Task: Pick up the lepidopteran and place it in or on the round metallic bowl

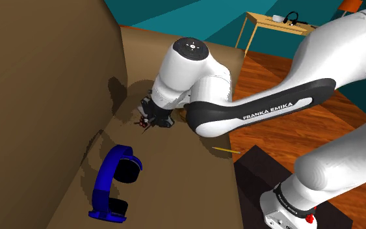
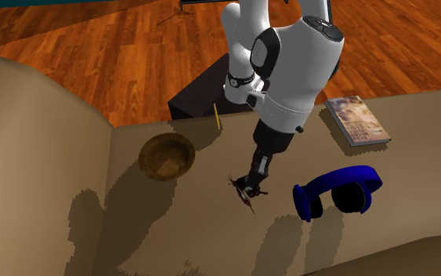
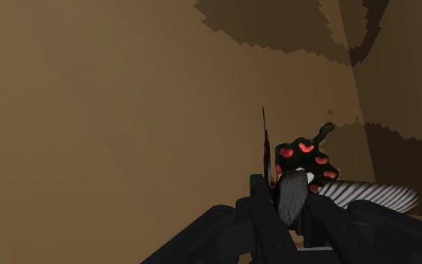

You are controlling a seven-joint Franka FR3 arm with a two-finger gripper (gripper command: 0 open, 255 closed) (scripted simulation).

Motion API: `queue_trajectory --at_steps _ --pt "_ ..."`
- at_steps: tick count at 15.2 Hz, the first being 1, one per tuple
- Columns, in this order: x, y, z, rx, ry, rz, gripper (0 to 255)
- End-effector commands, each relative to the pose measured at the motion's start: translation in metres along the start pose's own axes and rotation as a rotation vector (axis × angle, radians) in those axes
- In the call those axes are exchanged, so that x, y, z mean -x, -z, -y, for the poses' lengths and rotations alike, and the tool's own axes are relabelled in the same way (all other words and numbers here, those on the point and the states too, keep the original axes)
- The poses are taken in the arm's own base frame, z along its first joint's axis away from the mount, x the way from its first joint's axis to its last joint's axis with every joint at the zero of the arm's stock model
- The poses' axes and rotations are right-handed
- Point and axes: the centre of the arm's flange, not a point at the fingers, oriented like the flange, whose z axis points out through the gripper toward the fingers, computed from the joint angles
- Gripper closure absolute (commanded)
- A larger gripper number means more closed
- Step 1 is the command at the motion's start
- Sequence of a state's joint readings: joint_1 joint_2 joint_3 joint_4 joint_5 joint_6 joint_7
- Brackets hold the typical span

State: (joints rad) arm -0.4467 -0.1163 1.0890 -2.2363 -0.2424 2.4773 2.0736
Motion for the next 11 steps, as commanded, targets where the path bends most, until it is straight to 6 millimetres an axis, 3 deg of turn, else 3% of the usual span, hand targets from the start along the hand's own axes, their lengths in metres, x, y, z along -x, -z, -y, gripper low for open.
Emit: queue_trajectory --at_steps 1,7,11 --pt "-0.001 0.009 0.005 0.001 0.0 0.001 255" --pt "-0.005 0.037 0.016 0.001 0.0 0.001 255" --pt "-0.057 0.037 0.004 0.001 0.0 0.001 255"
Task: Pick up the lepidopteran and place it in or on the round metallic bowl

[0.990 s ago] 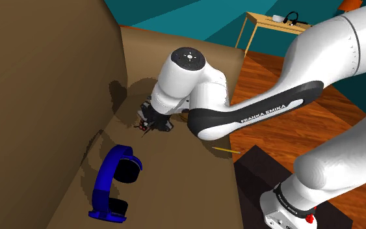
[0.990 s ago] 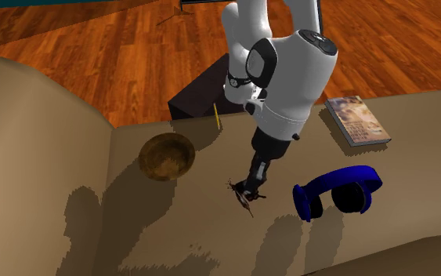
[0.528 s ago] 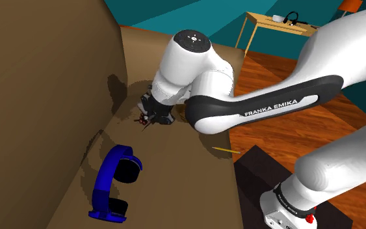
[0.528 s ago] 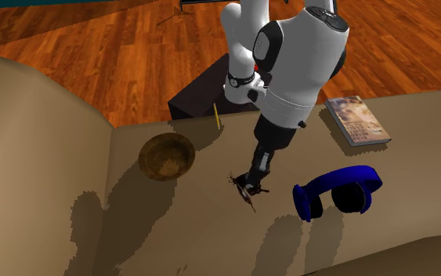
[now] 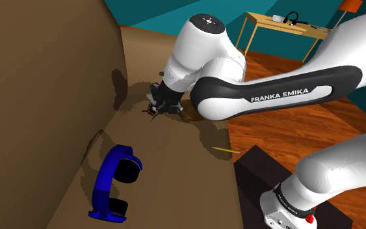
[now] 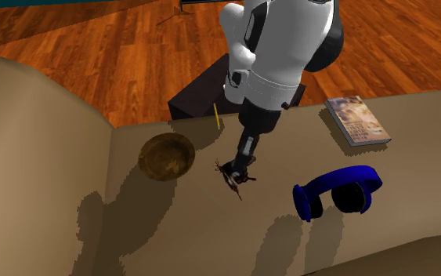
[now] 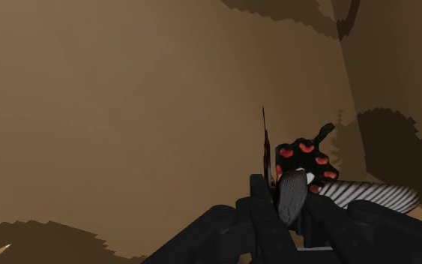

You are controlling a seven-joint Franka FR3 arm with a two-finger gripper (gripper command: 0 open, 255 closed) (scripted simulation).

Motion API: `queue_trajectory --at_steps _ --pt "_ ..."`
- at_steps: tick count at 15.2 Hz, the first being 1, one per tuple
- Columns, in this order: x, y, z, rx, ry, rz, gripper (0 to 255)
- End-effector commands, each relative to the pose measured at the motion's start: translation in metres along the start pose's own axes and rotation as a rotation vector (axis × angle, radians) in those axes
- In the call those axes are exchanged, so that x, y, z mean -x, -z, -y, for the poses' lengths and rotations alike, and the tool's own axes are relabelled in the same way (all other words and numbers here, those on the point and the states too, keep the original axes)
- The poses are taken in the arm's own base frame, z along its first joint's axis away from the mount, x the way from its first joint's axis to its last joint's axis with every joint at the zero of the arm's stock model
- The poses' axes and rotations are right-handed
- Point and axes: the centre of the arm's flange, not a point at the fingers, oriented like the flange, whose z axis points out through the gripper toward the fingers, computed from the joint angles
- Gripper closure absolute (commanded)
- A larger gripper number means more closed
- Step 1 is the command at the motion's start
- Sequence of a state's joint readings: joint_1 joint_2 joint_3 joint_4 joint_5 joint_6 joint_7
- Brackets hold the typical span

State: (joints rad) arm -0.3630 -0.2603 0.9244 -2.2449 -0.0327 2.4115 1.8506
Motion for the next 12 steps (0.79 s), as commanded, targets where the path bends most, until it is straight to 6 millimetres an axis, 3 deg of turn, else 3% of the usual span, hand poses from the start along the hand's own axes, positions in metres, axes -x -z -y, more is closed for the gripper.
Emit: queue_trajectory --at_steps 1,12 --pt "-0.028 0.001 -0.007 -0.002 0.001 0.003 255" --pt "-0.169 0.0 -0.039 -0.002 0.001 0.003 255"
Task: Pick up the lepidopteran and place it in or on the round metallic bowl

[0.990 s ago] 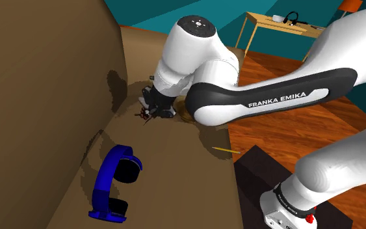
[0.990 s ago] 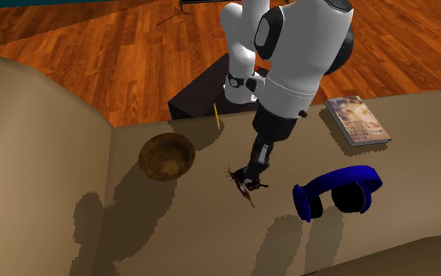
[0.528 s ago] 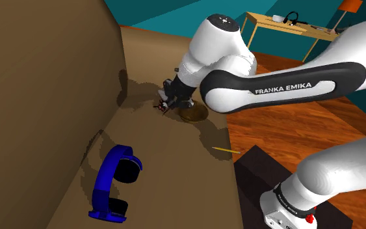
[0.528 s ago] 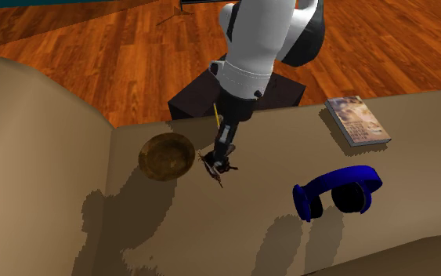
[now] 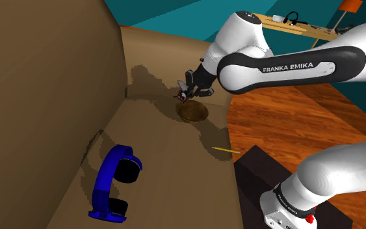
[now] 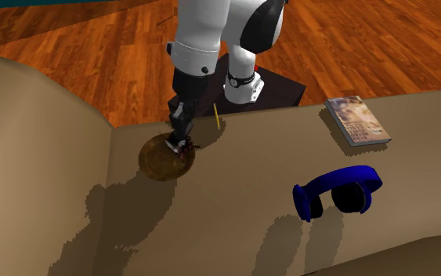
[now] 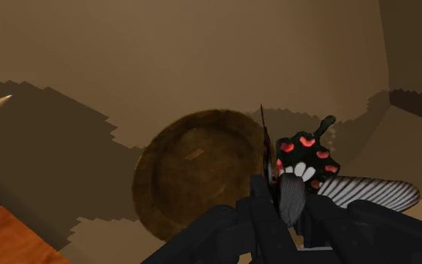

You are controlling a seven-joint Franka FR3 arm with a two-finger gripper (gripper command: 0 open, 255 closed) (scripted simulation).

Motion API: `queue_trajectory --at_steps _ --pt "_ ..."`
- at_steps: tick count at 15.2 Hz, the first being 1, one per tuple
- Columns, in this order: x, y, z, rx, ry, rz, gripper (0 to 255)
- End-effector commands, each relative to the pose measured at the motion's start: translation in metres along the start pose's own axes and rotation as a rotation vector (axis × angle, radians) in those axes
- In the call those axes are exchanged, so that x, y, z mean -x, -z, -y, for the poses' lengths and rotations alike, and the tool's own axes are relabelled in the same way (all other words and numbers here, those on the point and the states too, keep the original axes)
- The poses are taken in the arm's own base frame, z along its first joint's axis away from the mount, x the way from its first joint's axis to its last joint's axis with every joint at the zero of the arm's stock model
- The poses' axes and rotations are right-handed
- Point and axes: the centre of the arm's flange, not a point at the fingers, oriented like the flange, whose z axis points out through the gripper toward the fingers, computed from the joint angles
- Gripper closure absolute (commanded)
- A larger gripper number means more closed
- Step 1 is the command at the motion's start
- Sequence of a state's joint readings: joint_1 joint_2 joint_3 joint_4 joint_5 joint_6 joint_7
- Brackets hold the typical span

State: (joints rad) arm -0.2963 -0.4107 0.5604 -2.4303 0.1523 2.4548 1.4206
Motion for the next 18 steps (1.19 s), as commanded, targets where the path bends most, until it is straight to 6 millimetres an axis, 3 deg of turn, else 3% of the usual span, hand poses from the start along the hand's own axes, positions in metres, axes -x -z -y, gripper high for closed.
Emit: queue_trajectory --at_steps 1,5,18 --pt "-0.024 0.0 -0.005 -0.001 0.004 0.0 255" --pt "-0.069 0.0 -0.016 -0.001 0.004 0.0 255" --pt "-0.06 -0.063 -0.04 -0.001 0.004 0.0 255"
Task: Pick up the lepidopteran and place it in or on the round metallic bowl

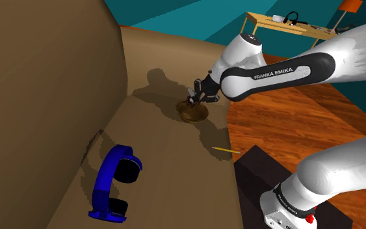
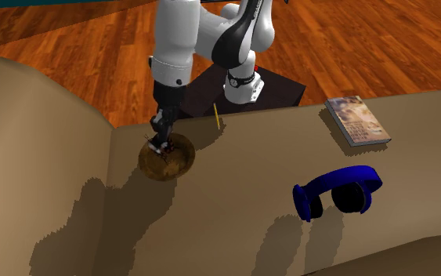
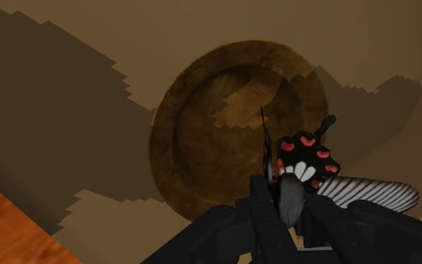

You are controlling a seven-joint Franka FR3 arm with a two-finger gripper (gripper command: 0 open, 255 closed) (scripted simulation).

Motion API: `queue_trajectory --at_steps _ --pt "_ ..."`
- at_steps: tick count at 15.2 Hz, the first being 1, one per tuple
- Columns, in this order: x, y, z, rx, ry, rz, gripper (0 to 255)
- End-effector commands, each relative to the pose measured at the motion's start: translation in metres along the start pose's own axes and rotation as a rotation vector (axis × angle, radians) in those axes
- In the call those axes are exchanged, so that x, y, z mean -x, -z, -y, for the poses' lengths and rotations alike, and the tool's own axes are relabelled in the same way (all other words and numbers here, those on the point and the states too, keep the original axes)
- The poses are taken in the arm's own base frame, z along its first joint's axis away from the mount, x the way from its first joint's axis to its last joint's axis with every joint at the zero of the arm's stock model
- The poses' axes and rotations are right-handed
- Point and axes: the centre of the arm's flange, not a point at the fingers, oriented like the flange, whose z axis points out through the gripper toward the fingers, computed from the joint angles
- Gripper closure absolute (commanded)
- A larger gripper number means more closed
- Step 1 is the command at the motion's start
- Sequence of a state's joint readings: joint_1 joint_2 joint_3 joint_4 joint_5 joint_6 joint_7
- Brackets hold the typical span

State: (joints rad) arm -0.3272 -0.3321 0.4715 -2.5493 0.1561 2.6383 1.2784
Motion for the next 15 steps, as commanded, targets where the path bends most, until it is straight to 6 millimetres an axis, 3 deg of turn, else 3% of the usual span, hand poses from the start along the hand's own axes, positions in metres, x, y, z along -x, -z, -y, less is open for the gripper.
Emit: queue_trajectory --at_steps 1,3,10,11,15 --pt "0.0013 -0.0105 -0.0056 -0.001 0.0 0.0 255" --pt "0.0027 -0.02 -0.0093 -0.001 0.0 0.0 255" --pt "0.0027 -0.02 -0.0093 -0.001 0.0 0.0 255" --pt "0.0028 -0.02 -0.0093 -0.001 0.0 0.0 0" --pt "0.0028 -0.02 -0.0093 -0.001 0.0 0.0 0"
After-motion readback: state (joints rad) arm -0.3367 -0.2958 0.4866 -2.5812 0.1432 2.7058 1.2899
